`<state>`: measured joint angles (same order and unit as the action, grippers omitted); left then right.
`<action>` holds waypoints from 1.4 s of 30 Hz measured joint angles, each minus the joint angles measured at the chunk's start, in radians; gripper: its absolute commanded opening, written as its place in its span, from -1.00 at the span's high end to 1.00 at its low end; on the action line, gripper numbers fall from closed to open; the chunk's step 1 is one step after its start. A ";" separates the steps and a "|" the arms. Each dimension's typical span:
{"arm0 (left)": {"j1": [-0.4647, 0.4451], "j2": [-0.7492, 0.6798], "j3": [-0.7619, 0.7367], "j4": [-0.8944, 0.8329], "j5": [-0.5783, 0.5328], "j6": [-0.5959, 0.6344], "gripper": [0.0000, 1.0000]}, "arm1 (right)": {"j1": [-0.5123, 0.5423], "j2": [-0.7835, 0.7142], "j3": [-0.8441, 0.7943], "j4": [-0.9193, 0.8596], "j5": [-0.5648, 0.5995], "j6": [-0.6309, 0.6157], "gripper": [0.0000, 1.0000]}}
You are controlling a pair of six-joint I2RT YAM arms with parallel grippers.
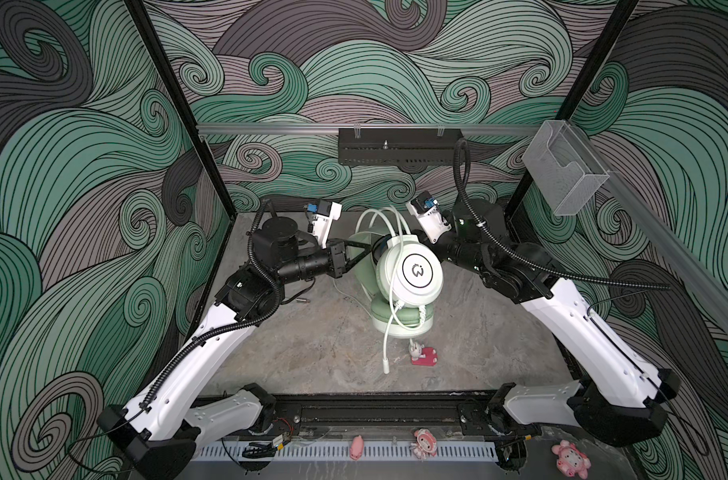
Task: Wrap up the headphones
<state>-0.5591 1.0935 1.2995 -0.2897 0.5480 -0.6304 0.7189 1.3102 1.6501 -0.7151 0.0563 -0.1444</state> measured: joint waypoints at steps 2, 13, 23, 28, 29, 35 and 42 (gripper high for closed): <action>0.000 0.000 0.013 0.002 -0.014 -0.011 1.00 | -0.020 -0.019 -0.056 0.056 -0.051 0.031 -0.87; -0.001 -0.017 0.112 -0.036 -0.176 -0.016 1.00 | -0.133 -0.063 -0.341 0.467 -0.370 0.252 -0.98; -0.002 -0.002 0.158 -0.061 -0.283 -0.035 1.00 | -0.148 -0.007 -0.415 0.710 -0.587 0.420 -0.99; -0.003 0.009 0.171 -0.061 -0.309 -0.045 1.00 | -0.148 0.023 -0.436 0.758 -0.632 0.451 -0.99; -0.003 0.012 0.173 -0.058 -0.313 -0.047 1.00 | -0.148 0.029 -0.440 0.761 -0.639 0.453 -0.99; -0.003 0.029 0.177 -0.056 -0.323 -0.059 1.00 | -0.148 0.073 -0.448 0.763 -0.663 0.449 -0.99; -0.003 0.042 0.194 -0.060 -0.329 -0.063 1.00 | -0.137 0.107 -0.483 0.749 -0.685 0.438 -0.95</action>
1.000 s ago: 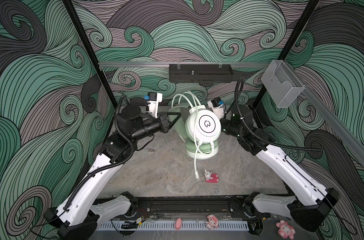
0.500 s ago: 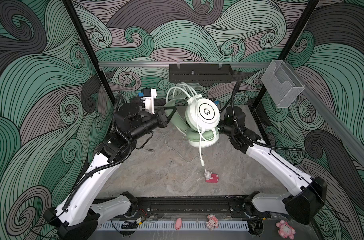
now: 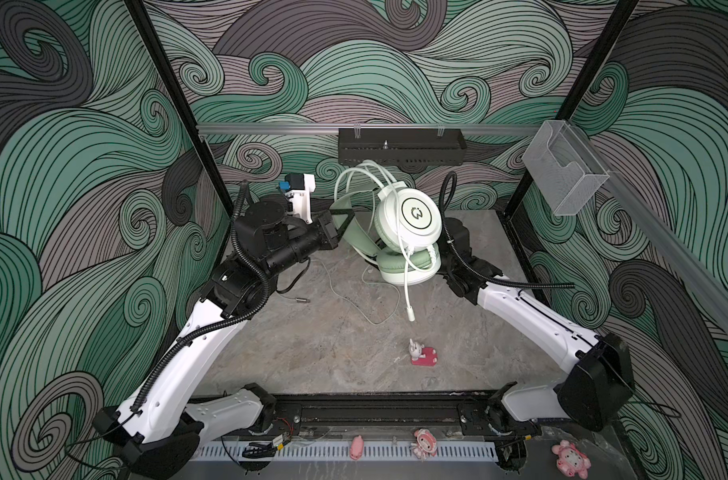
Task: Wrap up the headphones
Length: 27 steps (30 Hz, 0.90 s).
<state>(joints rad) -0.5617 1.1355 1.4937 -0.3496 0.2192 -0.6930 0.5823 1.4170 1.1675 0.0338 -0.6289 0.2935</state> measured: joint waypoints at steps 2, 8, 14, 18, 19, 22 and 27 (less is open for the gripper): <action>0.000 0.000 0.002 0.000 -0.002 -0.002 1.00 | 0.011 0.009 0.000 -0.004 0.000 -0.006 -0.94; 0.000 0.001 0.004 0.003 -0.002 -0.010 1.00 | 0.042 0.063 0.006 -0.008 0.004 -0.013 -0.82; 0.000 0.001 0.004 0.006 -0.005 -0.021 1.00 | 0.045 0.118 0.019 -0.008 0.004 -0.017 -0.32; 0.000 0.002 0.004 0.010 -0.008 -0.036 1.00 | 0.053 0.126 0.019 -0.010 0.004 -0.017 0.14; 0.000 0.002 0.004 0.014 -0.010 -0.043 1.00 | 0.055 0.125 0.020 -0.008 0.003 -0.021 0.23; 0.000 0.004 0.004 0.024 -0.011 -0.063 1.00 | 0.065 0.123 0.020 -0.017 0.005 -0.029 0.43; 0.000 0.018 0.004 0.046 -0.015 -0.095 1.00 | 0.071 0.087 0.008 -0.044 0.020 -0.039 0.71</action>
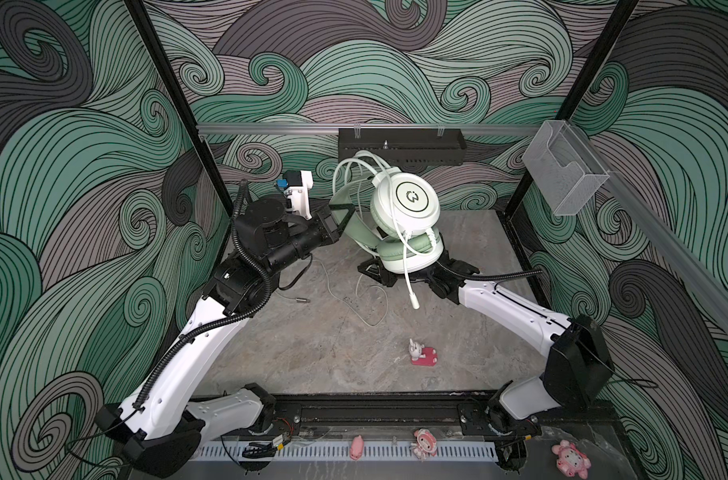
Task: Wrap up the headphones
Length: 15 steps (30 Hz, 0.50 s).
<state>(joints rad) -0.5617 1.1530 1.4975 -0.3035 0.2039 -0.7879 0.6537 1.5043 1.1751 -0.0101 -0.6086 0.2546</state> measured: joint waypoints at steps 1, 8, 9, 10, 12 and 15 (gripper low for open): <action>0.000 0.002 0.000 0.003 -0.003 -0.004 1.00 | 0.000 -0.016 -0.007 -0.005 0.006 -0.005 0.74; 0.000 0.006 0.000 0.013 -0.043 -0.019 1.00 | 0.005 -0.125 -0.035 -0.104 0.085 -0.044 1.00; 0.000 0.006 0.000 0.013 -0.055 -0.023 1.00 | 0.008 -0.135 -0.035 -0.127 0.101 -0.053 1.00; 0.000 0.006 0.000 0.013 -0.072 -0.027 1.00 | 0.014 -0.143 -0.035 -0.151 0.119 -0.063 1.00; 0.000 0.008 0.000 0.012 -0.107 -0.034 1.00 | 0.031 -0.158 -0.038 -0.196 0.156 -0.083 1.00; 0.000 0.015 0.008 0.009 -0.172 -0.040 1.00 | 0.068 -0.179 -0.044 -0.265 0.209 -0.115 1.00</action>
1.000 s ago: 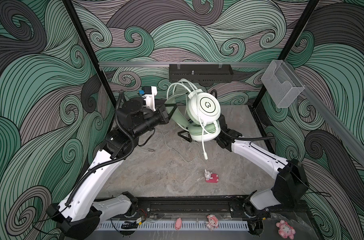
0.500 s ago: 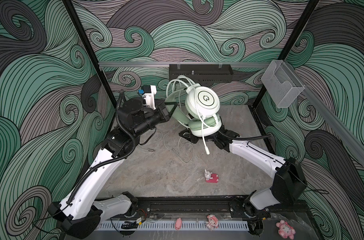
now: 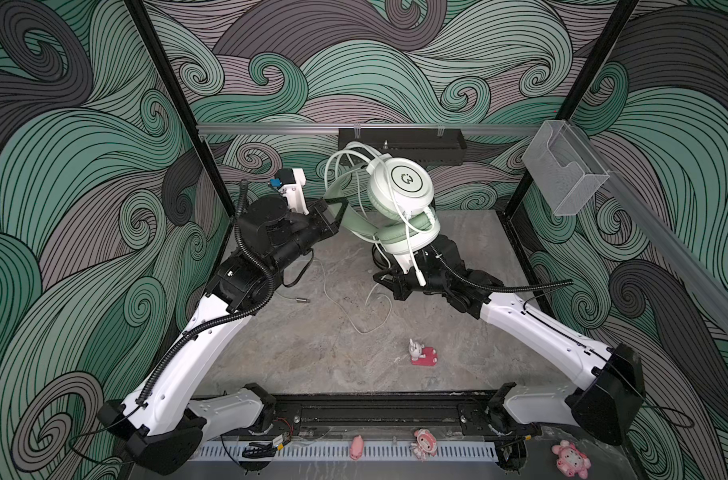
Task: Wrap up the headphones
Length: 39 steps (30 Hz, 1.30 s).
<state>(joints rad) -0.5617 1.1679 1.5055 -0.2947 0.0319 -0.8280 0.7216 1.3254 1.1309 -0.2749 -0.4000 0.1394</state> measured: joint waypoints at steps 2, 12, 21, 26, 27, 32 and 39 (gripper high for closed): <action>0.000 0.005 0.005 0.000 -0.048 -0.008 1.00 | 0.038 -0.016 0.000 -0.049 0.039 -0.029 1.00; 0.000 0.054 0.043 -0.055 -0.305 -0.037 1.00 | 0.187 -0.071 0.047 -0.243 0.229 -0.145 1.00; 0.000 0.140 0.050 -0.100 -0.465 -0.014 1.00 | 0.366 -0.065 0.204 -0.443 0.417 -0.219 1.00; 0.000 0.178 0.050 -0.118 -0.513 0.029 1.00 | 0.489 -0.039 0.304 -0.549 0.510 -0.246 1.00; 0.000 0.181 0.049 -0.118 -0.520 0.040 1.00 | 0.507 -0.028 0.329 -0.569 0.525 -0.253 1.00; 0.000 0.189 0.032 -0.123 -0.559 0.127 1.00 | 0.535 0.016 0.462 -0.656 0.581 -0.278 1.00; -0.001 0.181 -0.077 -0.124 -0.615 0.269 1.00 | 0.535 0.089 0.730 -0.786 0.664 -0.344 1.00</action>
<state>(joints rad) -0.5629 1.3491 1.4288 -0.4183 -0.5827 -0.5594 1.2564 1.4147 1.8610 -1.0611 0.2642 -0.2047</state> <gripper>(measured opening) 0.061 0.056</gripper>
